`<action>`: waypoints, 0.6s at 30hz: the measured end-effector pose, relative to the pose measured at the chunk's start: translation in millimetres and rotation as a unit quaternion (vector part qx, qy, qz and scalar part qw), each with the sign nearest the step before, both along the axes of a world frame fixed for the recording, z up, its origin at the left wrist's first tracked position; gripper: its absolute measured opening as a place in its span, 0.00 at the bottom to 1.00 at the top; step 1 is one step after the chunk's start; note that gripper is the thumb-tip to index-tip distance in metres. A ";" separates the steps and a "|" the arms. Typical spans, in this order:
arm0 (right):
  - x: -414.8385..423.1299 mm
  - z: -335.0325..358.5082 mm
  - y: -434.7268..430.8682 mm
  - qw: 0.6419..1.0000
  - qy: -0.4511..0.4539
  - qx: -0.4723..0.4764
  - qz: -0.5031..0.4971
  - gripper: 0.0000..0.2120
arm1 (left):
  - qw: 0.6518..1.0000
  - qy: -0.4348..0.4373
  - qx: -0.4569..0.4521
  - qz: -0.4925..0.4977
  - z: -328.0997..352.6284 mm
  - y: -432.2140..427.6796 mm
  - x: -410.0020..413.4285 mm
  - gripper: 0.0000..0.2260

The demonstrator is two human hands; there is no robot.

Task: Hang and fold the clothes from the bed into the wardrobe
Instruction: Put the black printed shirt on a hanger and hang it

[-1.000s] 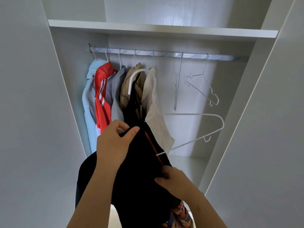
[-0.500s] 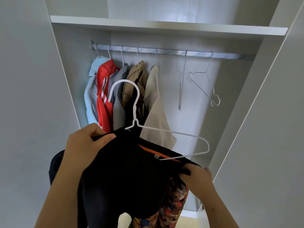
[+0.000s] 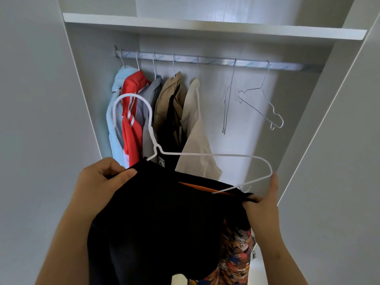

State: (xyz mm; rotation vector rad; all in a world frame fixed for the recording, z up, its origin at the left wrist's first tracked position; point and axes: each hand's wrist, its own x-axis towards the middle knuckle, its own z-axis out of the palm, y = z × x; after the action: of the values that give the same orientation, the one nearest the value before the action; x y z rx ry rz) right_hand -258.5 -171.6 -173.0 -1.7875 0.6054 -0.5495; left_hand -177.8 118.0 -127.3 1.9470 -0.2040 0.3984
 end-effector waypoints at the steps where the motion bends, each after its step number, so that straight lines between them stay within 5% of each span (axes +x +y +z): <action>1: -1.1 2.4 -0.3 1.000 -0.011 -0.002 0.009 0.48 | 1.000 0.001 -0.005 -0.006 0.0 1.5 1.3 0.10; 14: -3.0 17.0 2.5 0.999 -0.038 -0.031 -0.003 0.46 | 0.985 0.071 -0.070 -0.140 -8.1 -17.0 0.6 0.07; 18: -0.4 12.3 4.0 0.999 -0.015 -0.050 0.014 0.44 | 0.994 0.018 0.003 -0.108 -11.8 -36.4 -3.5 0.14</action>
State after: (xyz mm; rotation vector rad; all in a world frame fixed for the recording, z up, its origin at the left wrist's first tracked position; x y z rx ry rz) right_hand -258.9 -167.6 -160.6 -1.8767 0.5404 -0.5954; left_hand -181.3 81.7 -139.1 1.9131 -0.3896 0.2198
